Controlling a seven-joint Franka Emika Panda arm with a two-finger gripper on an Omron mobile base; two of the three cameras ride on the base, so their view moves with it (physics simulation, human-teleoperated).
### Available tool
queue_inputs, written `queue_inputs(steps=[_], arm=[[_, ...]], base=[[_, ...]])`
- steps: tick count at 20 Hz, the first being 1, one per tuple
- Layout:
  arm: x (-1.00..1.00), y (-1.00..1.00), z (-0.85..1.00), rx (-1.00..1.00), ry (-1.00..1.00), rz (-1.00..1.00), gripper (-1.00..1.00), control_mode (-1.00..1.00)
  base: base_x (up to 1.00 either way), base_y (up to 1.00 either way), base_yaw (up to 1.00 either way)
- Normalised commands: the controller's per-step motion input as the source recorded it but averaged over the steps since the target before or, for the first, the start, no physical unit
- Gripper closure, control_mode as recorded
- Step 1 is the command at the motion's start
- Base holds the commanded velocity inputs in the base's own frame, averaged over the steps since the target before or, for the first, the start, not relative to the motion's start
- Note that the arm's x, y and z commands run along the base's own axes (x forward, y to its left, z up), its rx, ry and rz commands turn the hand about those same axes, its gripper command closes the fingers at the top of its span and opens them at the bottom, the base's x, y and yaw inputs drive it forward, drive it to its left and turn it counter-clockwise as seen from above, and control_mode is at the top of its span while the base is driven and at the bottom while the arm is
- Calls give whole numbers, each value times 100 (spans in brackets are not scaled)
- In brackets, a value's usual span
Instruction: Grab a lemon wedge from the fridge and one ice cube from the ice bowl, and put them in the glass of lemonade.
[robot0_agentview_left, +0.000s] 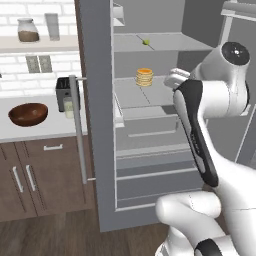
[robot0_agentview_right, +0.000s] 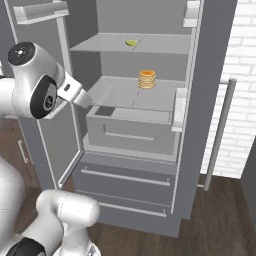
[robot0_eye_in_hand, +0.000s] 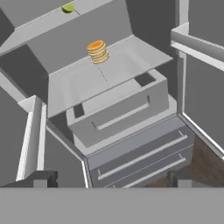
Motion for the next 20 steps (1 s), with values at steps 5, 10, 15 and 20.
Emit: queue_inputs(steps=[5, 10, 15, 20], arm=[[-95, -1, 10, 0, -6, -3, -100, -100], [-59, -3, 23, -2, 0, 0, -100, -100], [-48, -20, 11, -3, 0, 0, -100, -100], [-7, -18, 20, -3, -1, 0, -100, -100]], base=[[0, 0, 0], [0, 0, 0], [0, 0, 0], [0, 0, 0]])
